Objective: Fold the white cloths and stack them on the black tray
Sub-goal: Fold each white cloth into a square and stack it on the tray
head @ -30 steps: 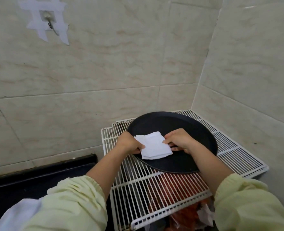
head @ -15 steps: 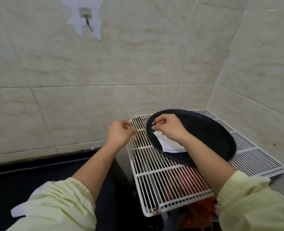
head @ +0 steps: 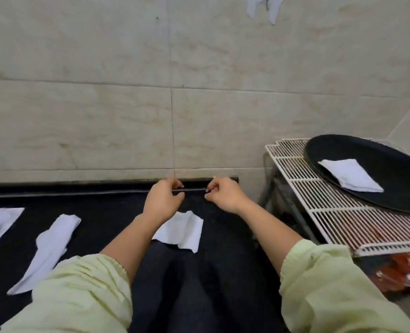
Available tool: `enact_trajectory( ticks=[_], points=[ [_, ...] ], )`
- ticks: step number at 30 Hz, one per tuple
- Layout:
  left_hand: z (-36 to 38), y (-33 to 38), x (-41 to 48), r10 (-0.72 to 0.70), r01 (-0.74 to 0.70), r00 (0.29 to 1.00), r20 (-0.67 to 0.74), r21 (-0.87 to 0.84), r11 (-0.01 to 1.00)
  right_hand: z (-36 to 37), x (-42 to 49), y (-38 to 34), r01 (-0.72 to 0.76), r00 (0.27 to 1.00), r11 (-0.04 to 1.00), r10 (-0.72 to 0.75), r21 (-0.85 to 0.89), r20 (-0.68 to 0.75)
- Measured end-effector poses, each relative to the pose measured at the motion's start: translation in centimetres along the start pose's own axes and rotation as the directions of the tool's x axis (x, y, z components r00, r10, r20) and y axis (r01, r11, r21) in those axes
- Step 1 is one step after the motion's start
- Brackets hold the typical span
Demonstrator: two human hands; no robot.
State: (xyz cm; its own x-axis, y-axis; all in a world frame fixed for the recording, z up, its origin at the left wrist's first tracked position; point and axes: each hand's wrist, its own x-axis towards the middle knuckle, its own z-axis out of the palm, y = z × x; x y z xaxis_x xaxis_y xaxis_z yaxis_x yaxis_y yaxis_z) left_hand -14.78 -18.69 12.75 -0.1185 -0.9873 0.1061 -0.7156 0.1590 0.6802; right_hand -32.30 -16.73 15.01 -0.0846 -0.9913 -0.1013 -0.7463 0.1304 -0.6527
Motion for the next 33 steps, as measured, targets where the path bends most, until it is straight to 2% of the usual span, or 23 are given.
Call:
enact_trajectory(
  ticks=[6, 12, 16, 21, 26, 29, 33],
  points=[
    [-1.0, -8.6, -2.5, -0.090, 0.082, 0.991, 0.103, 0.081, 0.993, 8.9, -0.7, -0.5, -0.078, 0.992, 0.996, 0.082, -0.047, 0.094],
    [0.4, -13.7, -4.2, -0.195, 0.178, 0.962, 0.189, 0.100, 0.979, 12.8, -0.8, 0.8, -0.154, 0.974, 0.975, 0.177, -0.157, 0.144],
    [2.0, -15.2, -3.7, -0.223, 0.202, 0.958, 0.182, 0.127, 0.971, 14.3, 0.1, 2.2, -0.211, 0.965, 0.960, 0.234, -0.185, 0.115],
    [4.0, -15.2, -0.7, -0.274, 0.268, 0.952, 0.139, 0.055, 0.962, 15.5, 2.6, 4.1, -0.247, 0.964, 0.939, 0.262, -0.238, 0.035],
    [6.3, -15.6, 2.7, -0.379, 0.357, 0.918, 0.118, 0.173, 0.918, 16.1, 5.0, 6.1, -0.299, 0.944, 0.909, 0.326, -0.289, 0.046],
    [7.2, -15.6, 4.0, -0.422, 0.409, 0.892, 0.161, 0.105, 0.906, 16.3, 5.7, 7.1, -0.304, 0.945, 0.921, 0.324, -0.241, 0.045],
    [8.3, -16.4, 5.0, -0.489, 0.521, 0.841, 0.230, -0.106, 0.847, 16.4, 6.0, 7.8, -0.289, 0.956, 0.943, 0.292, -0.163, -0.006]
  ],
)
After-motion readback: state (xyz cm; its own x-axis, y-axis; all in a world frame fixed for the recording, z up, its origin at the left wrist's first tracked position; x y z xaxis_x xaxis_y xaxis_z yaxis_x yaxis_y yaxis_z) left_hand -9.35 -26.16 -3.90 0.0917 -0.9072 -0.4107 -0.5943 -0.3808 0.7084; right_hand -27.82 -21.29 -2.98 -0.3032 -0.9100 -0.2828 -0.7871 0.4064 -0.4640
